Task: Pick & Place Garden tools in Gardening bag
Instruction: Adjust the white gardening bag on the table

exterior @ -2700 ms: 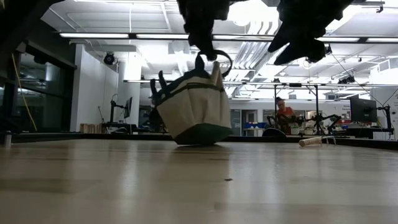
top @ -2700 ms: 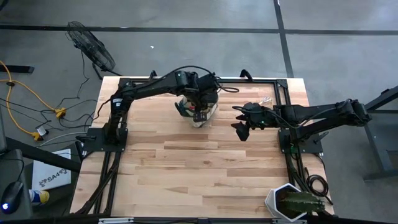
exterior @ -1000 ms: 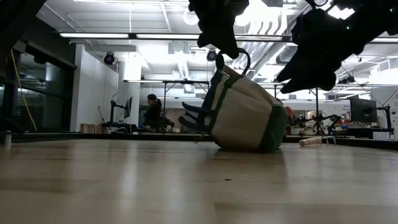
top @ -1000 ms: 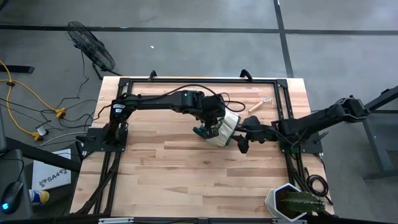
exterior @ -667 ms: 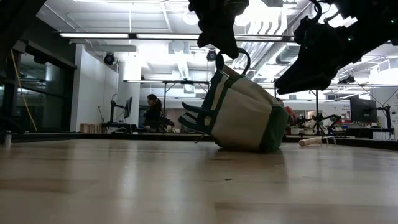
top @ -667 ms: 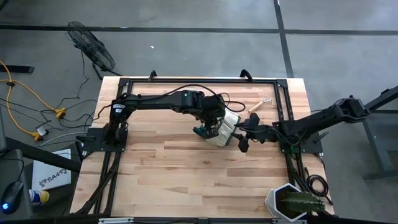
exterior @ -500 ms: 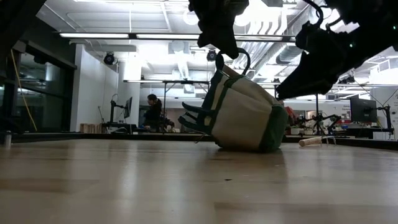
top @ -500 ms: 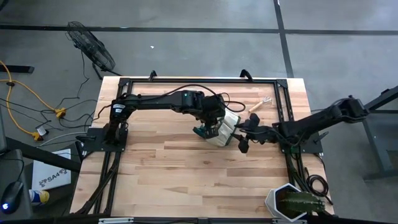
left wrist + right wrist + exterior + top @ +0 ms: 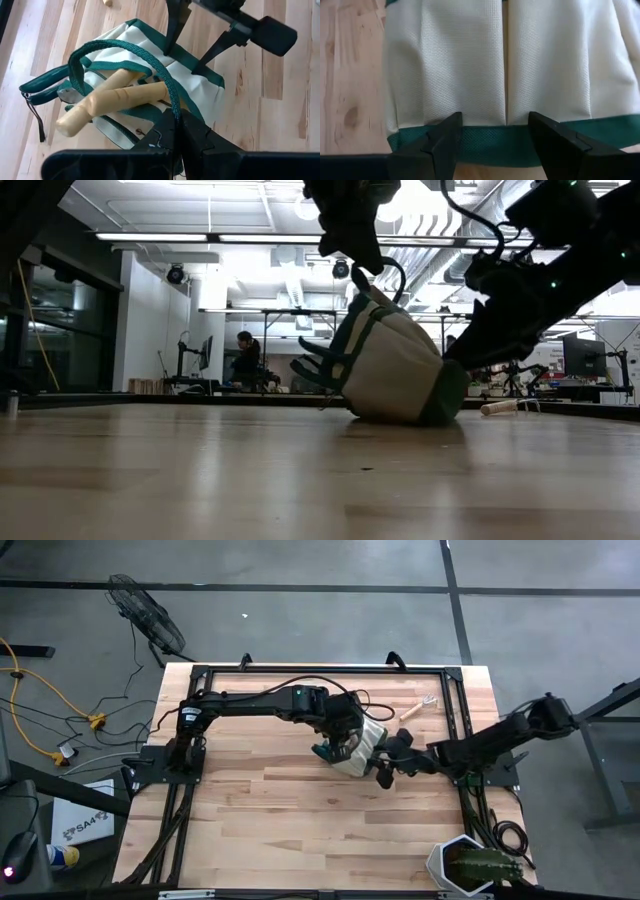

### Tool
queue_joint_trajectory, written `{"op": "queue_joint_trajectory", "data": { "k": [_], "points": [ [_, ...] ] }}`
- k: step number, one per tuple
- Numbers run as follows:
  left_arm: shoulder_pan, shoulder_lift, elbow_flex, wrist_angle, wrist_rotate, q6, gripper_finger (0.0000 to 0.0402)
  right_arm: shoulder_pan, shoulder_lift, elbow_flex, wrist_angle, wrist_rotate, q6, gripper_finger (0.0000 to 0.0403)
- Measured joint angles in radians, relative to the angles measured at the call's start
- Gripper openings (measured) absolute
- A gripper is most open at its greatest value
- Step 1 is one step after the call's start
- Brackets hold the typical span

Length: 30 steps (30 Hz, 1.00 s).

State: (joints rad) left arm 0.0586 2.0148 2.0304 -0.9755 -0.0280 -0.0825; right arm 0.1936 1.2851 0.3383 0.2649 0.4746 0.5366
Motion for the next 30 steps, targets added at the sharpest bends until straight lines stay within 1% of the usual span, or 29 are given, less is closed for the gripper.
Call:
{"op": "queue_joint_trajectory", "data": {
  "k": [3,7,12,17,21,25,27,28,30],
  "points": [
    [0.0,0.0,0.0,0.013,0.019,0.007,0.0001,0.003,0.02,0.001,-0.001,-0.004,0.041,0.0221],
    [0.0,0.0,0.0,0.058,0.042,0.007,0.0001,0.003,0.04,0.001,-0.006,-0.035,0.072,0.0221],
    [0.0,0.0,0.001,0.091,0.042,0.007,0.0001,0.003,0.044,0.001,-0.028,-0.079,0.089,0.0221],
    [0.0,0.0,0.026,0.102,0.041,0.006,0.0001,0.003,0.044,0.001,-0.095,-0.1,0.147,0.0221],
    [0.0,0.0,0.027,0.13,0.042,0.003,0.0001,0.004,0.047,-0.004,-0.149,-0.13,0.155,0.0221],
    [-0.003,0.007,0.029,0.143,0.062,-0.005,0.0001,0.003,0.047,-0.004,-0.17,-0.123,0.189,0.0221],
    [-0.009,0.02,0.031,0.145,0.053,-0.005,0.0001,0.003,0.047,-0.004,-0.185,-0.156,0.205,0.0221],
    [-0.01,0.024,0.029,0.127,0.055,-0.009,0.0001,0.003,0.047,-0.004,-0.188,-0.182,0.205,0.0221],
    [-0.017,0.045,0.03,0.142,0.06,-0.022,0.0001,0.002,0.045,-0.003,-0.188,-0.232,0.224,0.0221]
  ]
}}
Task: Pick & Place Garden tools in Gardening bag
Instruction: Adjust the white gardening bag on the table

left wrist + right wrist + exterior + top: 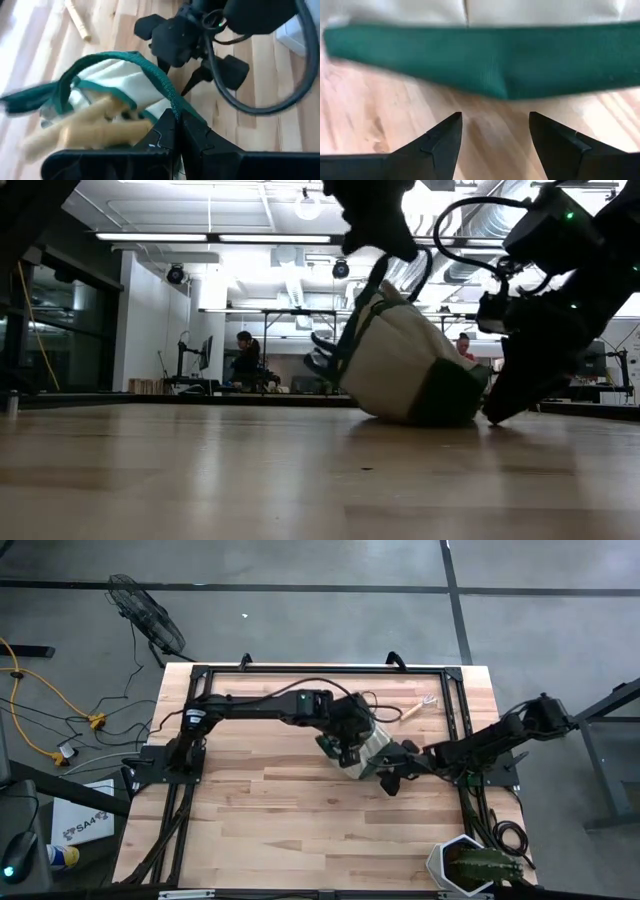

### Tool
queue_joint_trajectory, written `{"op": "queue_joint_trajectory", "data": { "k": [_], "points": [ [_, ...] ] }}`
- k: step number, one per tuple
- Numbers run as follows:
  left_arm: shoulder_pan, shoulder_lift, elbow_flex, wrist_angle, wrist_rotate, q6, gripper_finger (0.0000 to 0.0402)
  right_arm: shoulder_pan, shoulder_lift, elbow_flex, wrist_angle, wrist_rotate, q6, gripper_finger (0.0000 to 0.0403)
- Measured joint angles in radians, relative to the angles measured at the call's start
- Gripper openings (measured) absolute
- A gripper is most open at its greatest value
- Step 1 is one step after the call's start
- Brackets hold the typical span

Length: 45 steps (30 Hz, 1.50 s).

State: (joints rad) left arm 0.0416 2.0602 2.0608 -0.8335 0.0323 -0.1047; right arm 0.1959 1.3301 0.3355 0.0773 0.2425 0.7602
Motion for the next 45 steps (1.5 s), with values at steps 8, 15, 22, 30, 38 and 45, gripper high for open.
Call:
{"op": "queue_joint_trajectory", "data": {
  "k": [8,15,22,30,38,45],
  "points": [
    [-0.018,0.033,-0.004,-0.018,-0.007,-0.01,0.0001,0.016,-0.062,0.001,-0.012,-0.169,0.105,0.0221],
    [-0.016,0.032,-0.003,-0.048,-0.041,-0.031,0.0001,0.016,-0.216,0.0,-0.019,-0.229,0.115,0.0221],
    [-0.016,0.032,-0.003,-0.102,-0.048,-0.031,0.0001,0.016,-0.389,0.001,-0.01,-0.214,0.137,0.0221],
    [-0.016,0.032,-0.003,-0.105,-0.046,-0.014,0.0001,0.015,-0.457,0.002,-0.018,0.086,0.015,0.0221],
    [-0.015,0.032,-0.003,-0.104,-0.042,-0.003,0.0001,0.005,-0.358,0.002,-0.042,0.17,-0.093,0.0221],
    [-0.015,0.032,-0.003,-0.105,-0.042,0.021,0.0001,0.006,-0.219,0.002,-0.069,0.099,-0.069,0.0221]
  ]
}}
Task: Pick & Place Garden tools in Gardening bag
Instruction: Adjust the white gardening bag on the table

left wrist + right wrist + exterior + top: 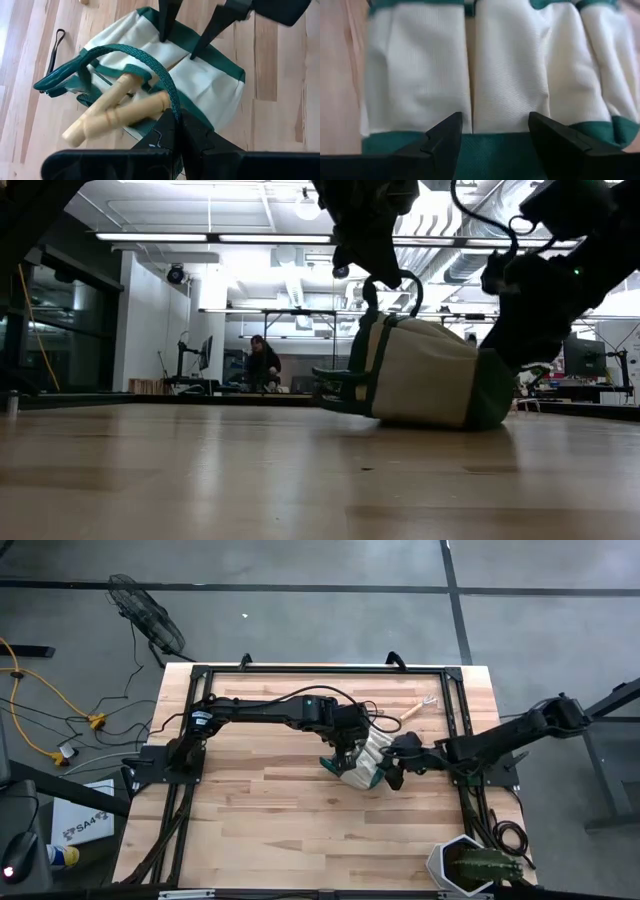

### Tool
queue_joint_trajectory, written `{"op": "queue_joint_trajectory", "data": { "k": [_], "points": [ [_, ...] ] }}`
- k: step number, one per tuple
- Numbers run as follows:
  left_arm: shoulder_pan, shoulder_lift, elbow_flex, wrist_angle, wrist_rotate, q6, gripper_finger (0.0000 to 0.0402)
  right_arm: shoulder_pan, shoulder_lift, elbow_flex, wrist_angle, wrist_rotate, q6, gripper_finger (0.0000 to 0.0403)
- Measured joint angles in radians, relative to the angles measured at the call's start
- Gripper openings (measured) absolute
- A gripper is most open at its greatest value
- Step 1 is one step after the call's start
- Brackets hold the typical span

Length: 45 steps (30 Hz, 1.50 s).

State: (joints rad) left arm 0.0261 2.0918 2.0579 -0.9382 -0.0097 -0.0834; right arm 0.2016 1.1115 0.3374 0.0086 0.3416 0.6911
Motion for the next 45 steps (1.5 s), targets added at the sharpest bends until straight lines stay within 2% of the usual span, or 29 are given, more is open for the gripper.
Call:
{"op": "queue_joint_trajectory", "data": {
  "k": [13,26,34,41,45],
  "points": [
    [0.0,0.002,0.099,0.031,0.011,0.058,0.0001,0.062,0.132,0.005,0.019,-0.01,0.067,0.0221],
    [-0.029,0.017,0.1,0.083,0.136,0.052,0.0001,0.079,0.257,0.002,0.127,0.037,0.072,0.0221],
    [-0.085,0.026,0.099,0.155,0.137,0.013,0.0001,0.079,0.315,0.002,0.197,0.043,0.068,0.0221],
    [-0.134,0.026,0.098,0.182,0.118,-0.072,0.0001,0.07,0.323,-0.003,0.319,0.132,-0.05,0.0221],
    [-0.164,0.036,0.099,0.196,0.106,-0.114,0.0001,0.035,0.324,-0.003,0.36,0.143,-0.138,0.0221]
  ]
}}
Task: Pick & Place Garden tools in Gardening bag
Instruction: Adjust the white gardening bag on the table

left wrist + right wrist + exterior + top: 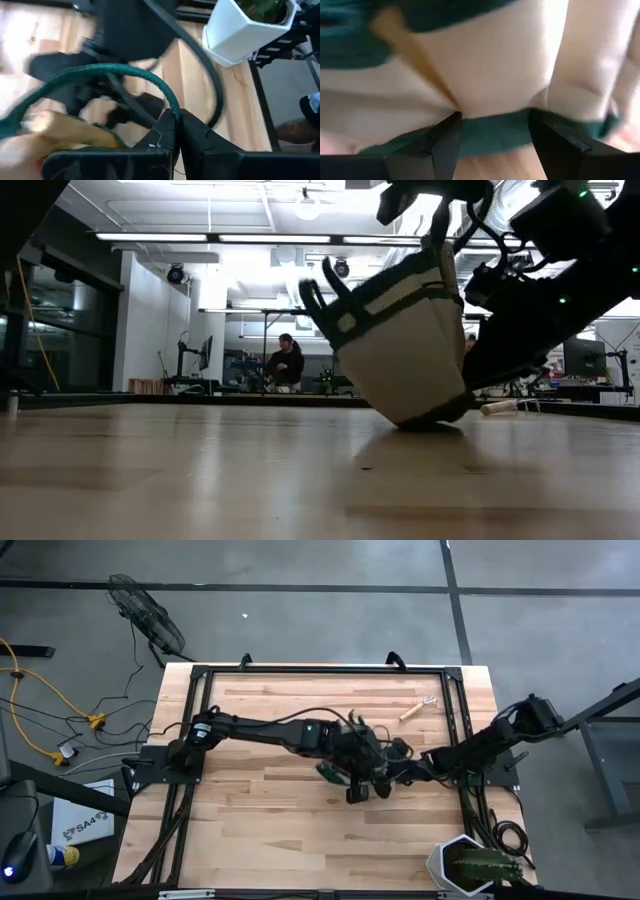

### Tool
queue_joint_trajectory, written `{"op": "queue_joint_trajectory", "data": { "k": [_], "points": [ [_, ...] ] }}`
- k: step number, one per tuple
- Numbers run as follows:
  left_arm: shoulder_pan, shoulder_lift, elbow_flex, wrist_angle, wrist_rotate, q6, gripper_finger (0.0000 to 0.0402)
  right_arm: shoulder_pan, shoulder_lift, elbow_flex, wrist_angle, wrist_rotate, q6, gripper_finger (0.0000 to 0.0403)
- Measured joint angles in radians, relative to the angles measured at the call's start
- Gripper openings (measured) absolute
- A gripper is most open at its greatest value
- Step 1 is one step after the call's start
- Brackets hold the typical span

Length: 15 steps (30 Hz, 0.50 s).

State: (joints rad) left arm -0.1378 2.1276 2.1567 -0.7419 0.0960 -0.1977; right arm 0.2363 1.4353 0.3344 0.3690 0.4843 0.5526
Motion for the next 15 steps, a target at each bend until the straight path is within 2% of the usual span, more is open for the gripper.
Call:
{"op": "queue_joint_trajectory", "data": {
  "k": [7,15],
  "points": [
    [-0.027,0.036,0.0,0.016,-0.039,-0.083,0.0001,-0.082,0.0,0.0,0.009,-0.009,-0.053,0.0221],
    [-0.004,0.066,0.002,0.035,-0.081,-0.189,0.0001,-0.113,-0.004,0.0,-0.044,-0.094,-0.033,0.0221]
  ]
}}
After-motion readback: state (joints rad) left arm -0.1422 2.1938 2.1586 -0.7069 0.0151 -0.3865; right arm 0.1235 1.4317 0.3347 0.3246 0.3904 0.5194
